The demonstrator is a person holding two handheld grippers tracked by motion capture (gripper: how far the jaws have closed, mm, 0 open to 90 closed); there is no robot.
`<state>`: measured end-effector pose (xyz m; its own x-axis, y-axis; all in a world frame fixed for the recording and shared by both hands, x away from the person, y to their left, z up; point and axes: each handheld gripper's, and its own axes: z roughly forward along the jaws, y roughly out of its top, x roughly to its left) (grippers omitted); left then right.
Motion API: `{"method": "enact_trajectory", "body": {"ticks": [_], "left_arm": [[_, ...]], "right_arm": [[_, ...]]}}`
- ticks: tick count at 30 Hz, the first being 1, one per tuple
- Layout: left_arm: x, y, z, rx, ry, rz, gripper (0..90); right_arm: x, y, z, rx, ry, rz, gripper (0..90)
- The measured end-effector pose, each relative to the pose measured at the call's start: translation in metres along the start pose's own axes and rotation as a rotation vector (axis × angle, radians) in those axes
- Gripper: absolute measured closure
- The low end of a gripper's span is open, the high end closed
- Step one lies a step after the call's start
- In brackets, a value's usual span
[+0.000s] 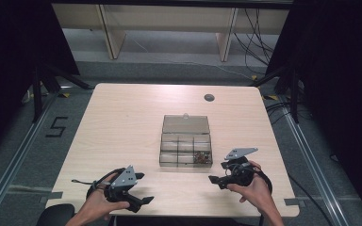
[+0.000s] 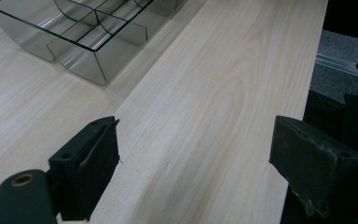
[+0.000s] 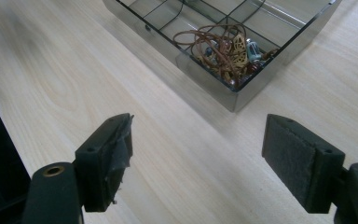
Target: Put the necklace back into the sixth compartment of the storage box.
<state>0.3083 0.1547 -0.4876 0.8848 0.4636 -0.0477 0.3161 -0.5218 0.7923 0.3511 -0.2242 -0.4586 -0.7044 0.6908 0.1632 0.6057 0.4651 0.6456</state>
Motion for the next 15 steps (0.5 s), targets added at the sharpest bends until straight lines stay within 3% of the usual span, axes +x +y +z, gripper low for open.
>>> {"method": "enact_trajectory", "body": {"ticks": [3, 5, 8, 10, 11, 15], "left_arm": [[0.0003, 0.0006, -0.0007, 0.003, 0.003, 0.005, 15.1], [0.0005, 0.0004, -0.0004, 0.003, 0.004, 0.006, 15.1], [0.0008, 0.0005, -0.0001, -0.008, -0.005, 0.007, 15.1], [-0.0004, 0.0004, -0.0005, -0.003, 0.005, -0.001, 15.0], [0.0006, 0.0004, -0.0005, 0.005, 0.005, 0.008, 15.0], [0.0005, 0.0005, -0.0007, 0.009, 0.001, 0.008, 15.1]], "right_arm": [[0.0017, 0.0004, -0.0011, 0.018, -0.008, 0.0, 23.4], [0.0006, 0.0, -0.0002, 0.004, -0.016, -0.03, 22.4], [0.0037, -0.0005, -0.0002, -0.001, -0.001, 0.001, 21.6], [0.0055, -0.001, -0.0012, 0.026, -0.009, 0.016, 21.5], [0.0034, -0.0026, 0.0023, -0.009, -0.02, -0.024, 21.5], [0.0064, -0.0032, -0.0013, 0.028, -0.021, 0.021, 21.2]]}}
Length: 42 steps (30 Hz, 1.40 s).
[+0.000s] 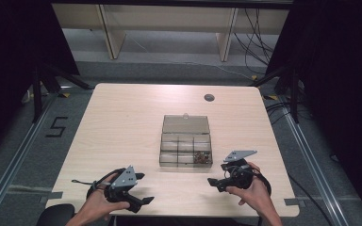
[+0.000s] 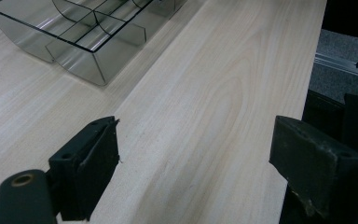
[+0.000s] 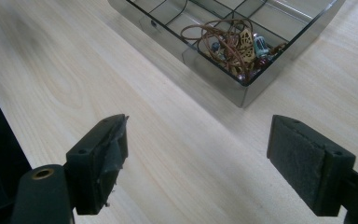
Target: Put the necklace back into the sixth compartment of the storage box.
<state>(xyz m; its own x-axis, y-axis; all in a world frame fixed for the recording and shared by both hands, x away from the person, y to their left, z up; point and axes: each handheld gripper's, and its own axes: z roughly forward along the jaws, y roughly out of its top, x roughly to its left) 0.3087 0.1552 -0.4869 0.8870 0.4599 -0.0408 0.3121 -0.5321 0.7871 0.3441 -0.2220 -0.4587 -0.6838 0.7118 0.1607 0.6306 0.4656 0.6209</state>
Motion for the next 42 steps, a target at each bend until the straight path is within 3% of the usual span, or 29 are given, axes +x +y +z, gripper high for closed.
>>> {"method": "enact_trajectory", "body": {"ticks": [1, 3, 4, 5, 10, 12, 15, 20, 21, 23, 24, 25, 26, 27, 29, 32, 34, 36, 39, 42], "left_arm": [[0.0, 0.0, 0.0, -0.002, 0.0, -0.001, 15.0], [0.0, 0.0, 0.0, -0.007, 0.003, -0.002, 15.1], [0.0, 0.0, 0.0, -0.003, 0.001, -0.002, 15.1], [0.0, 0.0, 0.0, -0.001, 0.0, -0.002, 15.1], [0.0, 0.0, 0.0, -0.002, 0.004, 0.0, 15.1], [-0.001, 0.0, 0.001, -0.009, -0.005, -0.012, 15.1], [0.0, 0.0, 0.001, -0.011, -0.005, 0.013, 15.1], [0.0, 0.0, 0.0, -0.005, 0.007, -0.006, 15.1], [0.0, 0.0, 0.0, -0.006, 0.007, -0.001, 15.1], [-0.001, 0.0, 0.0, -0.013, -0.003, -0.01, 15.1], [-0.001, 0.0, 0.0, -0.012, -0.003, -0.009, 15.1], [-0.001, 0.0, 0.0, -0.011, -0.002, -0.008, 15.0], [0.0, 0.0, 0.0, -0.008, -0.007, 0.011, 15.1], [-0.002, 0.0, 0.001, -0.009, -0.004, -0.006, 15.1], [-0.002, 0.0, 0.001, -0.01, -0.004, -0.007, 15.1], [0.0, 0.0, 0.0, 0.004, 0.003, 0.004, 15.1], [0.0, 0.0, 0.0, -0.008, 0.004, -0.002, 15.1], [-0.001, 0.0, 0.0, -0.01, -0.005, -0.014, 15.1], [0.001, 0.0, 0.0, -0.008, 0.005, 0.011, 15.1], [0.0, 0.0, 0.0, -0.018, 0.003, 0.004, 15.1]], "right_arm": [[-0.001, 0.0, 0.0, -0.017, 0.01, -0.025, 21.1], [0.0, -0.002, -0.001, -0.004, 0.002, 0.002, 20.7], [-0.001, -0.003, 0.001, -0.039, 0.015, -0.013, 20.6], [0.0, -0.003, 0.0, -0.013, 0.014, -0.015, 20.6], [0.0, -0.008, 0.002, -0.039, 0.021, 0.008, 20.6], [0.001, -0.009, -0.001, -0.023, 0.024, 0.014, 20.6], [-0.001, -0.01, -0.002, -0.031, 0.02, 0.005, 20.6], [0.0, -0.014, -0.001, -0.05, 0.025, 0.014, 20.5], [0.001, -0.015, -0.002, -0.029, 0.024, 0.014, 20.5], [0.001, -0.016, -0.001, -0.052, 0.025, 0.016, 20.4], [0.001, -0.016, -0.003, -0.035, 0.028, 0.014, 20.4], [0.002, -0.018, -0.002, -0.054, 0.029, 0.018, 20.4], [0.002, -0.018, -0.002, -0.048, 0.025, 0.016, 20.4], [0.002, -0.018, -0.003, -0.032, 0.027, 0.014, 20.2], [0.005, -0.021, -0.002, -0.048, 0.035, 0.035, 20.2], [0.003, -0.022, -0.002, -0.035, 0.037, 0.017, 20.2], [0.004, -0.023, 0.0, -0.053, 0.04, 0.027, 20.3], [0.004, -0.024, -0.003, -0.033, 0.037, 0.02, 20.5], [0.004, -0.025, -0.004, -0.039, 0.036, 0.025, 20.7], [0.004, -0.027, -0.004, -0.036, 0.028, 0.029, 20.7]]}}
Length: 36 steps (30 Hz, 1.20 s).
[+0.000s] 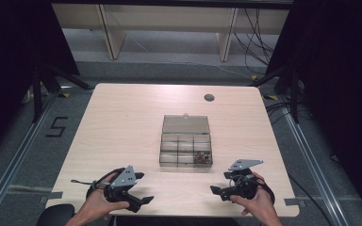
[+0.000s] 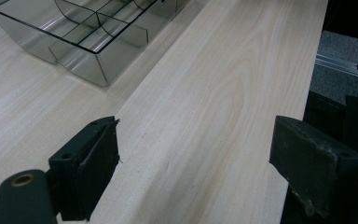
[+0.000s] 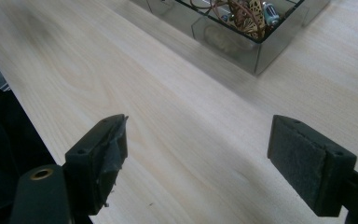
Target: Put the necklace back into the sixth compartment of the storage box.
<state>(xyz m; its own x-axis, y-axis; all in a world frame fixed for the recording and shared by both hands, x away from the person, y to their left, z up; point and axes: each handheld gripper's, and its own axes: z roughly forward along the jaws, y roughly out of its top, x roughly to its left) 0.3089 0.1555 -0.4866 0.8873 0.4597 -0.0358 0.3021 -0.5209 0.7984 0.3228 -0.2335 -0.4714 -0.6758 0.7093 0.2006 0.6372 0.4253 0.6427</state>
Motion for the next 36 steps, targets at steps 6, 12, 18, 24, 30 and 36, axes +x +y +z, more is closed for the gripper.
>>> {"method": "enact_trajectory", "body": {"ticks": [6, 12, 18, 24, 30, 36], "left_arm": [[0.0, 0.0, 0.0, -0.002, -0.005, 0.003, 15.1], [-0.001, 0.0, 0.0, 0.013, 0.001, -0.005, 15.1], [-0.001, 0.0, 0.001, -0.005, -0.002, -0.001, 15.0], [-0.003, -0.001, 0.003, -0.002, -0.01, -0.026, 15.1], [-0.001, -0.001, 0.002, 0.008, -0.006, 0.006, 15.1], [-0.003, -0.001, 0.002, 0.016, -0.006, -0.01, 15.1]], "right_arm": [[0.0, -0.003, -0.001, 0.008, 0.006, 0.0, 20.4], [0.004, -0.006, 0.0, -0.013, 0.004, -0.008, 16.6], [0.009, -0.012, 0.003, -0.045, -0.001, 0.001, 16.6], [0.012, -0.016, -0.001, -0.053, -0.027, 0.013, 16.5], [0.012, -0.023, -0.004, -0.064, -0.033, 0.028, 16.5], [0.013, -0.028, -0.005, -0.051, -0.036, 0.018, 16.5]]}}
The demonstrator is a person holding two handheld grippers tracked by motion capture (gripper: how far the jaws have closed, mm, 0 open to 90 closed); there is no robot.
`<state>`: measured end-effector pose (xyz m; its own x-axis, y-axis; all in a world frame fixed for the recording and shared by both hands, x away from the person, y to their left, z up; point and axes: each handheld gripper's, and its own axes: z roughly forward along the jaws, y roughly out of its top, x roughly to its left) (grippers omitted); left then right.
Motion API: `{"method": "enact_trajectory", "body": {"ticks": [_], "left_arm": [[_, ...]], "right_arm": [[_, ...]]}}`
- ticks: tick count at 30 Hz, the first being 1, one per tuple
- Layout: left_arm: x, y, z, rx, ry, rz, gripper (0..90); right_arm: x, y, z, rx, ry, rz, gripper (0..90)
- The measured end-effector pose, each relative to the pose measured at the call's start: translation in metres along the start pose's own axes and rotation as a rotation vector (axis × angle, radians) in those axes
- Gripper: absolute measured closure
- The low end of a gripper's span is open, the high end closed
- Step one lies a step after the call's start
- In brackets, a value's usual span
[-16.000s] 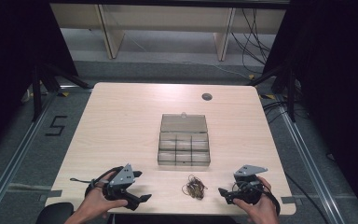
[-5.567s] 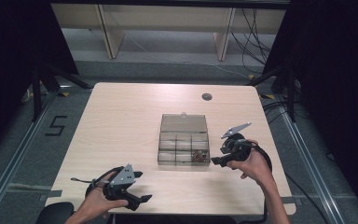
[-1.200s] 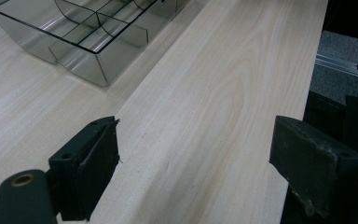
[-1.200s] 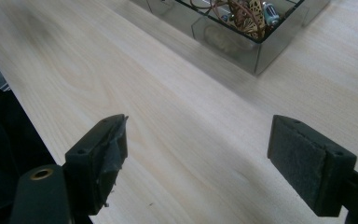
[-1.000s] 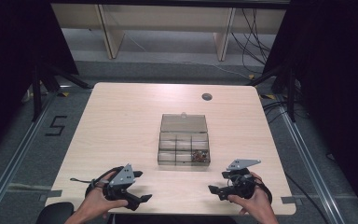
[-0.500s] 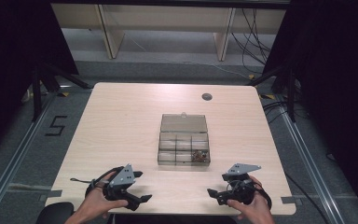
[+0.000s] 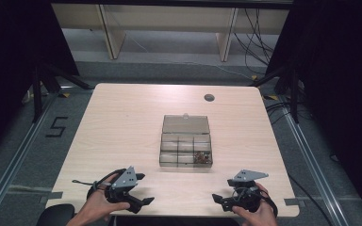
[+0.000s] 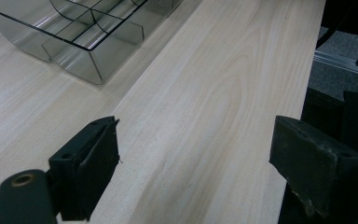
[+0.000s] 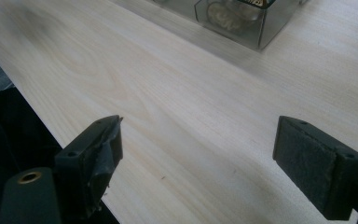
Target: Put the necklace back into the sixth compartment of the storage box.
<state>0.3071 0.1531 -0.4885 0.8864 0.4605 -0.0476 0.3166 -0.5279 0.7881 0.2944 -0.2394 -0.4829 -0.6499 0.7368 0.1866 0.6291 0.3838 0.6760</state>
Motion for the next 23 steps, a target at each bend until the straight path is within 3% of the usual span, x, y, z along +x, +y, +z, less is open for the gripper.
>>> {"method": "enact_trajectory", "body": {"ticks": [18, 19, 20, 23], "left_arm": [[-0.0009, -0.0003, 0.0013, -0.011, -0.003, -0.007, 15.1], [-0.0012, -0.0001, 0.001, -0.009, 0.0, -0.007, 15.1], [-0.0008, -0.0002, 0.0016, -0.014, -0.007, -0.008, 15.0], [0.0003, -0.0002, 0.001, -0.004, -0.002, 0.003, 15.1]], "right_arm": [[0.0001, -0.0051, -0.001, -0.001, 0.0, 0.003, 16.5], [0.0023, -0.0054, -0.0013, 0.003, 0.002, 0.029, 16.5], [-0.0003, -0.0052, -0.0015, -0.004, -0.001, 0.001, 16.5], [-0.0017, -0.0051, -0.0026, -0.006, 0.001, 0.003, 16.5]]}}
